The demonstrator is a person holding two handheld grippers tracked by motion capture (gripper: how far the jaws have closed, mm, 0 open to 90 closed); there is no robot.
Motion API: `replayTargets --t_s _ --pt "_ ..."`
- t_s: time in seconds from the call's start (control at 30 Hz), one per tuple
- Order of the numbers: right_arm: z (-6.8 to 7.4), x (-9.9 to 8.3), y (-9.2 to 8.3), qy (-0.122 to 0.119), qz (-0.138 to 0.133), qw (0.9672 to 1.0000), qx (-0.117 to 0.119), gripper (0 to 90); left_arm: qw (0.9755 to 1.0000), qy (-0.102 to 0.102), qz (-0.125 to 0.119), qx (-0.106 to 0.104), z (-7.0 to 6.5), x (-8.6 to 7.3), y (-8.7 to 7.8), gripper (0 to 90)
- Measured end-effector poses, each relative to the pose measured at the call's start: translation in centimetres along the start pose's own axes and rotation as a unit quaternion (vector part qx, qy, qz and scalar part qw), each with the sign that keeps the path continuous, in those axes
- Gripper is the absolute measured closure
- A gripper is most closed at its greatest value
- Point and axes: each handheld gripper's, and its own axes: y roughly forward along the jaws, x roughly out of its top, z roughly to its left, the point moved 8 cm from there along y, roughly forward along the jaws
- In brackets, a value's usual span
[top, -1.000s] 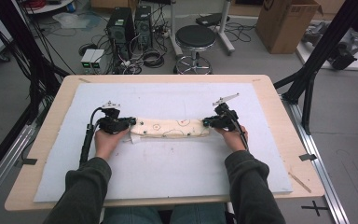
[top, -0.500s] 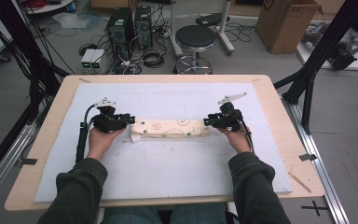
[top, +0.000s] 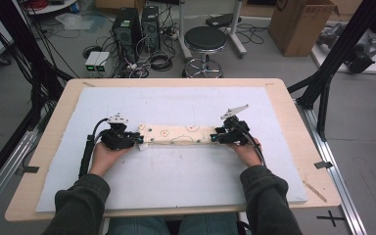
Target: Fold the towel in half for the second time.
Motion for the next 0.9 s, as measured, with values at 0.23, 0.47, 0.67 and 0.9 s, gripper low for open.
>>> replayTargets --t_s 0.23,0.47,0.67,0.9 --pt "-0.06 -0.59 0.26 -0.010 -0.002 0.9999 -0.009 57.4 1.0000 0.003 0.006 0.006 -0.05 -0.37 0.31 70.7" --pt "-0.20 -0.69 0.40 -0.013 -0.003 0.9999 -0.009 57.0 0.9999 0.007 0.012 0.009 0.00 -0.57 0.35 71.2" --pt "-0.29 -0.73 0.43 -0.009 -0.005 0.9999 -0.005 56.7 0.9998 0.007 0.012 0.011 0.00 -0.57 0.43 70.8" --pt "-0.34 -0.65 0.38 0.010 -0.007 0.9999 0.000 56.1 0.9999 0.008 0.005 0.005 -0.09 -0.36 0.45 67.0"
